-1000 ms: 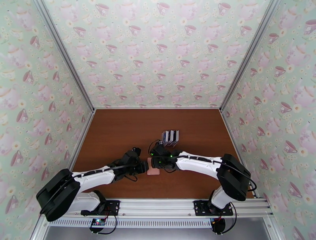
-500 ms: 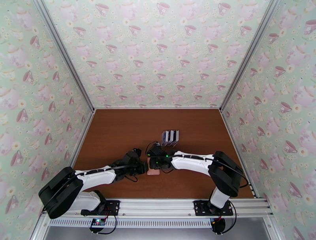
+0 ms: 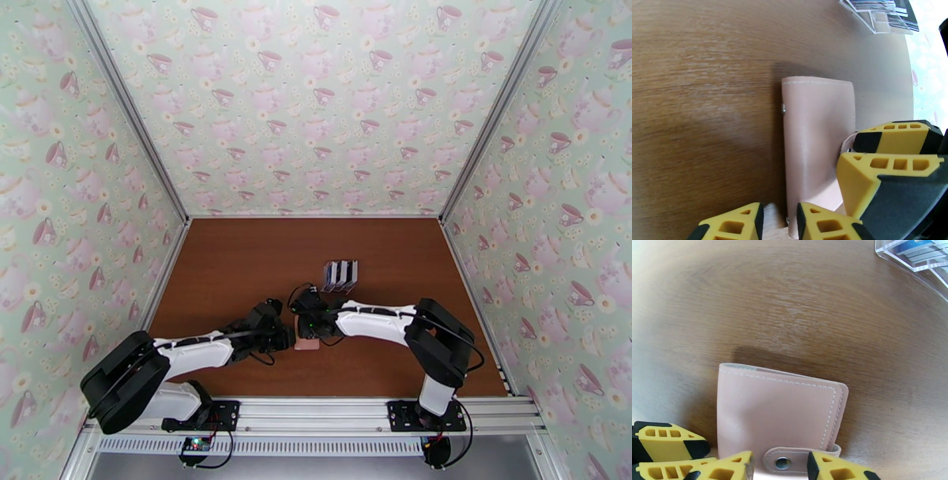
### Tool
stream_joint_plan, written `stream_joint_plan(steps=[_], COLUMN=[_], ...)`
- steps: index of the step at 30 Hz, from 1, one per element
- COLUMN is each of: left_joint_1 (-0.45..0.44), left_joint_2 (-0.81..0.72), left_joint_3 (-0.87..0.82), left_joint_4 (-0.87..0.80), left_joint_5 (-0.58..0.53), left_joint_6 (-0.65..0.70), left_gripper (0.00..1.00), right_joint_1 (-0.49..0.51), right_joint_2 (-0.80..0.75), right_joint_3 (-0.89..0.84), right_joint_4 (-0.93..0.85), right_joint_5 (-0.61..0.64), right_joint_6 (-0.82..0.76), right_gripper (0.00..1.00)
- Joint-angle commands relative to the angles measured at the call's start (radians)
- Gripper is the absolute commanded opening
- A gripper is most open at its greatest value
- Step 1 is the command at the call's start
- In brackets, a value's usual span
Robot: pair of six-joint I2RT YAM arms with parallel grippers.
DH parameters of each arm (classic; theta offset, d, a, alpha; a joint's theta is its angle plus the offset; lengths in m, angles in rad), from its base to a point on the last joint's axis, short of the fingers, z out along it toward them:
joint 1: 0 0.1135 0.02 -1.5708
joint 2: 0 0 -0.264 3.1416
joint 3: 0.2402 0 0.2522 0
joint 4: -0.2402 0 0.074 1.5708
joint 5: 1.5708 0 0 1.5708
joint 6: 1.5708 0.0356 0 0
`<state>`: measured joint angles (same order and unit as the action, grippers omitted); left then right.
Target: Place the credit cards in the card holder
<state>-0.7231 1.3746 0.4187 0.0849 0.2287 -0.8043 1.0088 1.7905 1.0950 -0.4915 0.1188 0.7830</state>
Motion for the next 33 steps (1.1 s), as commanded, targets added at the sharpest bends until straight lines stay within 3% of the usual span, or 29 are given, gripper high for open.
stream_joint_plan(steps=[1, 7, 23, 33], left_joint_1=[-0.006, -0.008, -0.01, -0.011], left_joint_2=[0.027, 0.053, 0.13, 0.121], left_joint_3=[0.013, 0.027, 0.038, 0.044], left_joint_4=[-0.002, 0.003, -0.014, -0.053], left_joint_5=[-0.003, -0.003, -0.029, -0.054], left_joint_6=[0.012, 0.012, -0.011, -0.023], left_gripper=[0.33, 0.33, 0.31, 0.3], right_joint_1=[0.008, 0.009, 0.009, 0.007], right_joint_2=[0.026, 0.03, 0.02, -0.052], right_joint_3=[0.019, 0.009, -0.006, 0.002], right_joint_4=[-0.036, -0.038, -0.038, -0.106], right_joint_5=[-0.007, -0.012, -0.016, 0.053], right_joint_6=[0.019, 0.019, 0.015, -0.009], right_gripper=[0.42, 0.31, 0.13, 0.14])
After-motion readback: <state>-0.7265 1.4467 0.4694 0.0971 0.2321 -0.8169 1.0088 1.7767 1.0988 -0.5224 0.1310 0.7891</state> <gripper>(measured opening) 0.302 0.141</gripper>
